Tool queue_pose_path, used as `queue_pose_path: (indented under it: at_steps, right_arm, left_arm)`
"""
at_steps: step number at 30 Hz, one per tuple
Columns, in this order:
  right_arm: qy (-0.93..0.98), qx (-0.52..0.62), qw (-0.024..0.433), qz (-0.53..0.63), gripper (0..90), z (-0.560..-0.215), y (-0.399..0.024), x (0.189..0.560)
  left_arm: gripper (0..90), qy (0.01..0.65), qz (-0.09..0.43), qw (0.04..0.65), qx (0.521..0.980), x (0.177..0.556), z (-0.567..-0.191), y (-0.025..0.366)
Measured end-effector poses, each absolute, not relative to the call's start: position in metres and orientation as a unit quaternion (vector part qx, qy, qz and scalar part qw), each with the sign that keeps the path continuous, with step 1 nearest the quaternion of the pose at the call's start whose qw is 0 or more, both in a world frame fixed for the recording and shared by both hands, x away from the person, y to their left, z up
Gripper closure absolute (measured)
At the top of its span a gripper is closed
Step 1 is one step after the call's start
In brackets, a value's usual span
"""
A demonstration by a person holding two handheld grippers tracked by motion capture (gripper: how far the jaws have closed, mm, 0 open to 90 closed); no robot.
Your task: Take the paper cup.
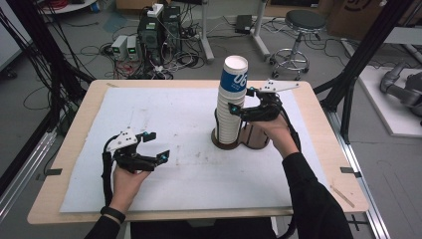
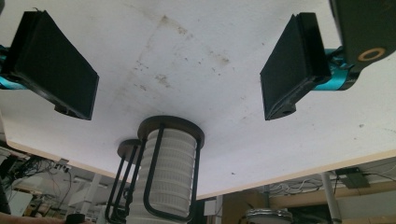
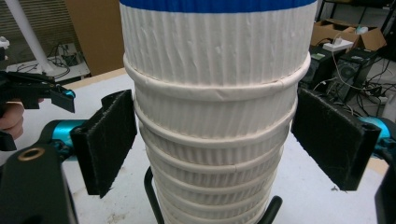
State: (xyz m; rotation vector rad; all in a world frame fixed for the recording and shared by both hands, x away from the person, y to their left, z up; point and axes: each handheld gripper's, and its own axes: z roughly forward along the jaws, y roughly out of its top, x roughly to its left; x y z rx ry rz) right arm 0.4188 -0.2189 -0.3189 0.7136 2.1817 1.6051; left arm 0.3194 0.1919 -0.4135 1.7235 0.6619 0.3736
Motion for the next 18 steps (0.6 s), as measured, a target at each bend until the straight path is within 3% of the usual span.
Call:
queue_pose_path:
  at_steps: [18]
  right_arm:
    - [0.769, 0.251, 0.177, 0.560, 14.2, -0.3199, -0.2160, 0.4194]
  left_arm:
    - [11.5, 0.279, 0.159, 0.587, 0.743, 0.3205, -0.4050, 0.1817]
